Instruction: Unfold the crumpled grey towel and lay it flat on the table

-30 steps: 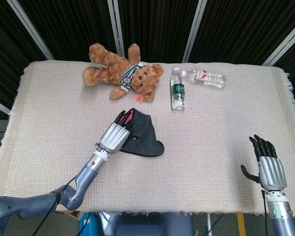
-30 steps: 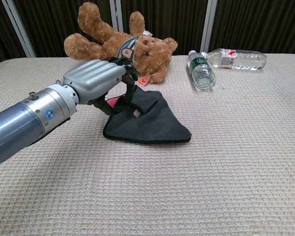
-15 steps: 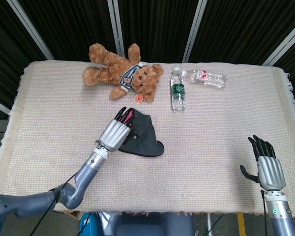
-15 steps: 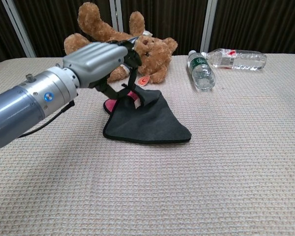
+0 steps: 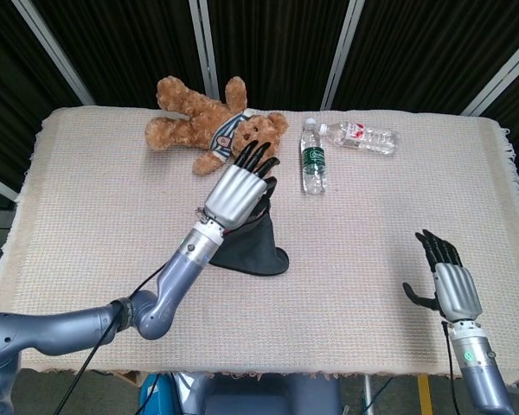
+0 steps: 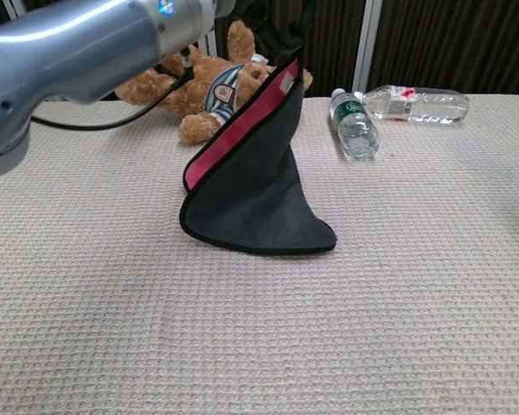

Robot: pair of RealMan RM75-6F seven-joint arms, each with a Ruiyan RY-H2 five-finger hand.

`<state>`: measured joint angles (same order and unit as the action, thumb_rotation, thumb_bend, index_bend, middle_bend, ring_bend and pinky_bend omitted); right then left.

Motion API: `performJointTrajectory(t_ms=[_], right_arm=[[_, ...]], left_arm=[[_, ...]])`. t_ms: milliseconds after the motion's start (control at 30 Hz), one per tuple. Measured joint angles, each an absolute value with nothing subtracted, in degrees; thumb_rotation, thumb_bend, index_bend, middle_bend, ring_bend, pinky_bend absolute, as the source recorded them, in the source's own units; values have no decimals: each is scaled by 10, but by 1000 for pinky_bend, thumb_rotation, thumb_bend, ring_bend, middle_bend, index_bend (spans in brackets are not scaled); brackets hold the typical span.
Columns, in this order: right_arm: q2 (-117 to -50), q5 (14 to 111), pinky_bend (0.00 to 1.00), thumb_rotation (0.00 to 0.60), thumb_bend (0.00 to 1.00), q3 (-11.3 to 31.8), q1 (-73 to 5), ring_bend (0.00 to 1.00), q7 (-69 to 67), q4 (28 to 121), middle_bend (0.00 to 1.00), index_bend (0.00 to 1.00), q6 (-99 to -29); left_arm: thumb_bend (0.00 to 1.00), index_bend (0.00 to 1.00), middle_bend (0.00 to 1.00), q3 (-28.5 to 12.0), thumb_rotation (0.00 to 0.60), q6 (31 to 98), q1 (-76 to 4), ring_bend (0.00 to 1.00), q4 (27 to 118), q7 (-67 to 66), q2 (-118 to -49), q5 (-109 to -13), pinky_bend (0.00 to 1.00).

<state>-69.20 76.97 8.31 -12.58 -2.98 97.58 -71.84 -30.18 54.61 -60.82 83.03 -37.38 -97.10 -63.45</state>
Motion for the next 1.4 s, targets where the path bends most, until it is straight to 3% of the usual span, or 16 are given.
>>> performJointTrajectory(t_ms=[433,800,1400], right_arm=[[-687,718,0,600,310,110,-166,0,7,1021,0,0,-678],[-697,703,0,600,310,109,-184,0,-2,1017,0,0,-653],[-686,727,0,600,310,100,-182,0,-35,1020,0,0,-664]], left_arm=[[470,563,207,-372,600,531,-767,0,744,-466,-996,-484,32],[480,569,211,-384,600,551,-857,0,709,-537,-998,-404,32],[480,594,220,-376,600,623,-839,0,854,-614,-827,-343,32]])
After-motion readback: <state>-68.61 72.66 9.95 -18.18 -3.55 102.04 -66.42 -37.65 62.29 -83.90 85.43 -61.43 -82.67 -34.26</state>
